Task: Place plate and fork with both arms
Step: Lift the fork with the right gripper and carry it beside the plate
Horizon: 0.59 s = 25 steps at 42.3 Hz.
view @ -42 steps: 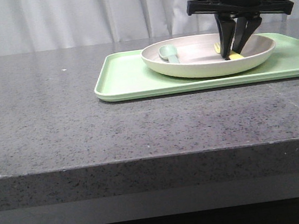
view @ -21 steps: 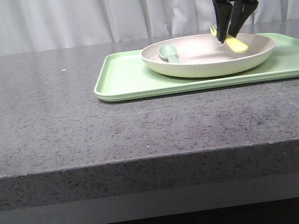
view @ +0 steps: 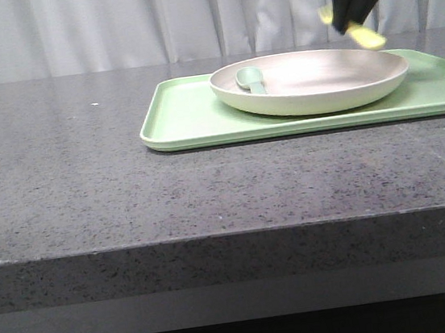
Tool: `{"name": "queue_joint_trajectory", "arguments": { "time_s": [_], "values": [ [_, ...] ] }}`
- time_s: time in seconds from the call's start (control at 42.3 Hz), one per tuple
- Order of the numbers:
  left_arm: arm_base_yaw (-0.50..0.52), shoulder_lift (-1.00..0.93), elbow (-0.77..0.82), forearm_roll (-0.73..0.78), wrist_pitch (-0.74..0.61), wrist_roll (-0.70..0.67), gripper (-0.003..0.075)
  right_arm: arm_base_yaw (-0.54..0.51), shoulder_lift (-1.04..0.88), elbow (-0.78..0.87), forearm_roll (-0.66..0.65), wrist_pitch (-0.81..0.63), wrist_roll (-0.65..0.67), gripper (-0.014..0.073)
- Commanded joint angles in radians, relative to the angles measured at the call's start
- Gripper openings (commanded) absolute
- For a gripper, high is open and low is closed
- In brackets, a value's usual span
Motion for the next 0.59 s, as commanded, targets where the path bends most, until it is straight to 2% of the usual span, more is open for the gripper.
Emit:
{"name": "queue_joint_trajectory", "arguments": {
  "time_s": [0.0,0.26,0.568],
  "values": [
    [0.003,-0.004,-0.028,-0.021,-0.062,0.002,0.0250,-0.047,-0.091,-0.032,-0.008,0.091,-0.021,0.0107],
    [0.003,-0.004,-0.028,-0.021,-0.062,0.002,0.0250,-0.137,-0.104,-0.015,-0.008,0.091,-0.072,0.0107],
    [0.003,-0.004,-0.028,-0.021,-0.062,0.002,0.0250,-0.182,-0.103,0.094,-0.008,0.089,-0.116,0.0107]
  ]
}}
